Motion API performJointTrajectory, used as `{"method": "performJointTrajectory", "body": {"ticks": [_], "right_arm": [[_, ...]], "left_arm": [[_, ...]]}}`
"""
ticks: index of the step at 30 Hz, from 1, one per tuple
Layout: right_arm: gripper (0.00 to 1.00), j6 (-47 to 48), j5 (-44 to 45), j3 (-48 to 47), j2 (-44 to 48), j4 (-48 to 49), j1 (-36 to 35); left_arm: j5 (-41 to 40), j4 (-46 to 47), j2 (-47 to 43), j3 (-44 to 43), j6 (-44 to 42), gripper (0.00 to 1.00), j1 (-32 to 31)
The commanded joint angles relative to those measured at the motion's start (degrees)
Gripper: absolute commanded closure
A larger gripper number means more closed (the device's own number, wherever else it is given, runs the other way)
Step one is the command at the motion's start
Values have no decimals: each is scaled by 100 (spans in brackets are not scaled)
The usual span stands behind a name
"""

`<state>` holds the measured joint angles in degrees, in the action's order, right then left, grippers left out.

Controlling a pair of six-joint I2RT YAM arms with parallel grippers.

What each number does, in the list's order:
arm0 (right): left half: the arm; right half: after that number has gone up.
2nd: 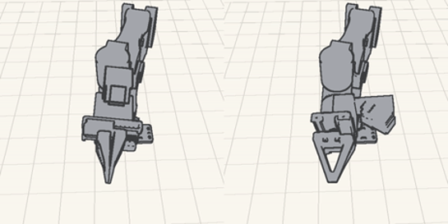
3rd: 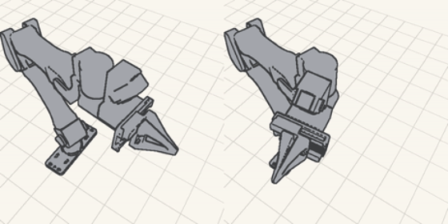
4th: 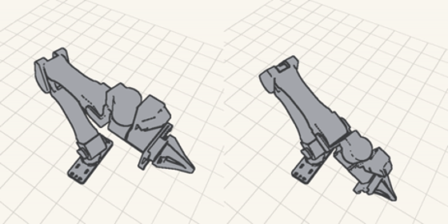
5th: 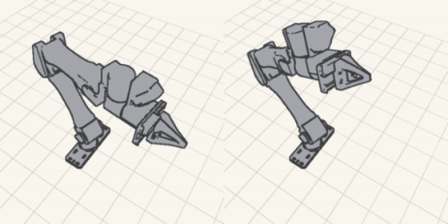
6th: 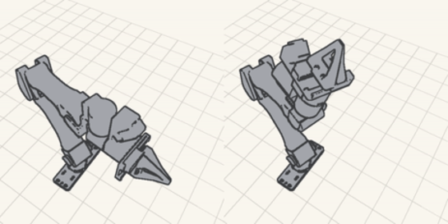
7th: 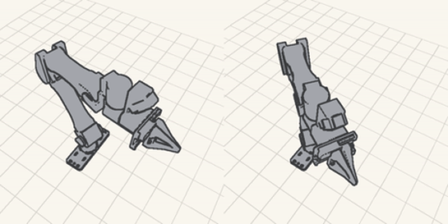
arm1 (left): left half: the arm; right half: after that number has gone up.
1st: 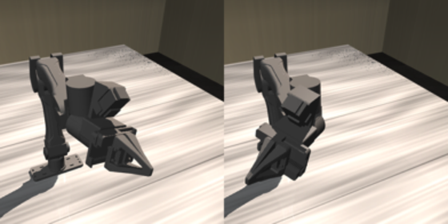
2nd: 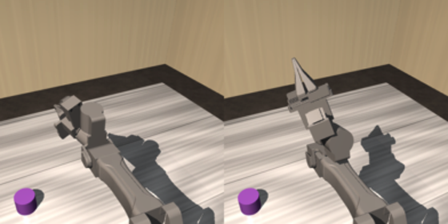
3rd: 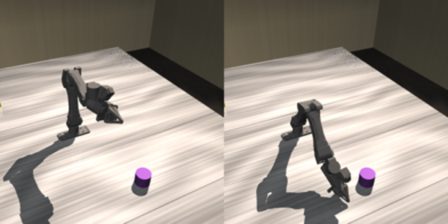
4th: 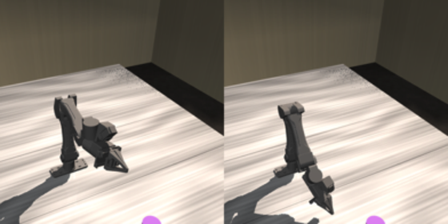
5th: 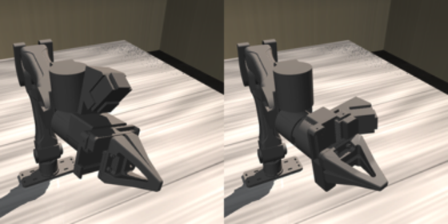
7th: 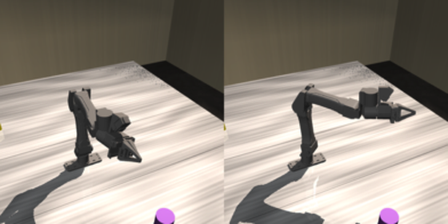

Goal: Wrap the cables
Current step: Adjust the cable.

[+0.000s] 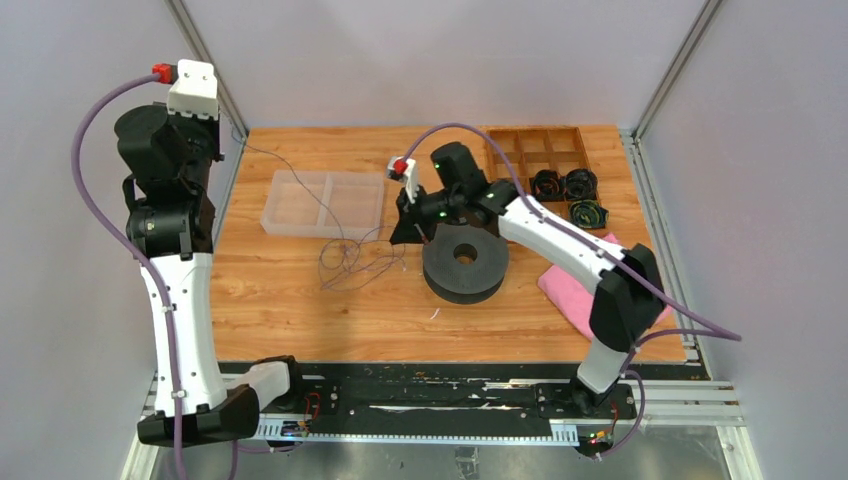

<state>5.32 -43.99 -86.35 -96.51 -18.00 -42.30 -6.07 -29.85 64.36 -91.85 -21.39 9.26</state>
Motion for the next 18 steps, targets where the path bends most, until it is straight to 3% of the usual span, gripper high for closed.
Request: {"method": "performJointTrajectory", "body": {"ticks": [1,4,8,13,16,18], "right_arm": [[99,-474,588,-257,-540,-29,-216],[93,-539,564,-393,-903,-212,-228],[72,-319,391,-509,-1062,-527,-225],[54,160,322,-655,-788,-941,-179],[34,330,319,-693,-498,-964,-86],[28,399,220,-817,-380,-1023,12]], "left_arm": [[1455,-231,-147,2,615,100,41],[2598,-162,-376,407,840,100,47],[3528,-175,-533,829,939,100,38],[3876,-510,-647,1391,528,100,-180],[4100,-758,-698,1865,378,100,-493],[4033,-794,-737,2253,344,100,-826]]}}
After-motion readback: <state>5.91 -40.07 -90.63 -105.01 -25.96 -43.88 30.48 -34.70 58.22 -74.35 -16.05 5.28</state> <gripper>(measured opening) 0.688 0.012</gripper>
